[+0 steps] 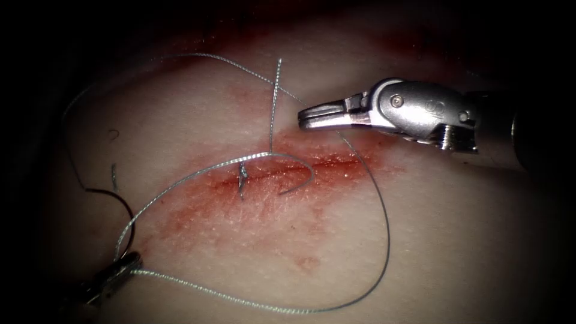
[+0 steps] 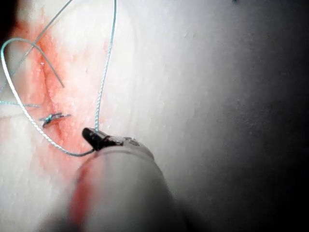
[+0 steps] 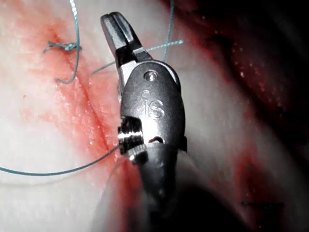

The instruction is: Wound Closure

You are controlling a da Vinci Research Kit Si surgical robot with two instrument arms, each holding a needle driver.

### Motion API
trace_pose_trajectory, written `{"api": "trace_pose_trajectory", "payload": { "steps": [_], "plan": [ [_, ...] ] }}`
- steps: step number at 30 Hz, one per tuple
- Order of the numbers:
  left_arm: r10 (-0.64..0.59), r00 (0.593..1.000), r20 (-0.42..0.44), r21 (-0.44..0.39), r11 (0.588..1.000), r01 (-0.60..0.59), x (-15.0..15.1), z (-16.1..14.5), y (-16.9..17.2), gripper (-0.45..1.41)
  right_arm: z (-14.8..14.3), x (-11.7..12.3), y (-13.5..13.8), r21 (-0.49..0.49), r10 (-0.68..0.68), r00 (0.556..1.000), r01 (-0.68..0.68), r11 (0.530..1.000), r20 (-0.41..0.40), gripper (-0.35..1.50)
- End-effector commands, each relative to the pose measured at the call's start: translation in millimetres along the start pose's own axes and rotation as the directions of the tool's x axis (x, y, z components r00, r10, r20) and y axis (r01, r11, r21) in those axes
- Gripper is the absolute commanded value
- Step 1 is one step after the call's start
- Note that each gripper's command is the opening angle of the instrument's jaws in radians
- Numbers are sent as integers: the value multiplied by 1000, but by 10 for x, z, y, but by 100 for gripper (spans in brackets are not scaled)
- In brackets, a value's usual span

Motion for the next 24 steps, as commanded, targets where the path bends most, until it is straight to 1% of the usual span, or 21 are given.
{"api": "trace_pose_trajectory", "payload": {
  "steps": [1, 3, 6, 8, 10, 13, 17, 21, 24],
  "plan": [
    [-2, 1000, -5, -4, 1000, 2, 3, 9, 4, -45, 20, -18, 2, 12, -4, 1000, 4, 1000, -1, -35],
    [1, 1000, -12, -6, 1000, -1, 3, 14, 0, -45, 31, -35, 0, 32, -9, 1000, 8, 999, 10, -35],
    [8, 1000, -23, -9, 1000, -8, 2, 25, -5, -45, 45, -60, -5, 65, 1, 1000, -1, 998, 3, -35],
    [6, 1000, -24, -9, 1000, -6, 1, 31, -7, -45, 52, -73, -10, 82, 7, 1000, -7, 997, -1, -35],
    [3, 1000, -31, -10, 1000, -4, 1, 39, -9, -45, 56, -80, -14, 97, 9, 1000, -9, 995, -1, -35],
    [-1, 999, -37, -10, 1000, 0, 1, 53, -13, -45, 63, -85, -21, 125, 18, 1000, -17, 992, -3, -35],
    [-4, 999, -38, -9, 1000, 4, 0, 65, -15, -45, 64, -81, -23, 148, 26, 1000, -23, 989, -15, -35],
    [-6, 999, -48, -8, 1000, 6, -1, 76, -18, -45, 66, -77, -27, 158, 48, 997, -39, 987, -57, -35],
    [-9, 998, -56, -7, 1000, 8, 0, 87, -20, -45, 71, -75, -29, 148, 69, 994, -56, 987, -81, -35]
  ]
}}
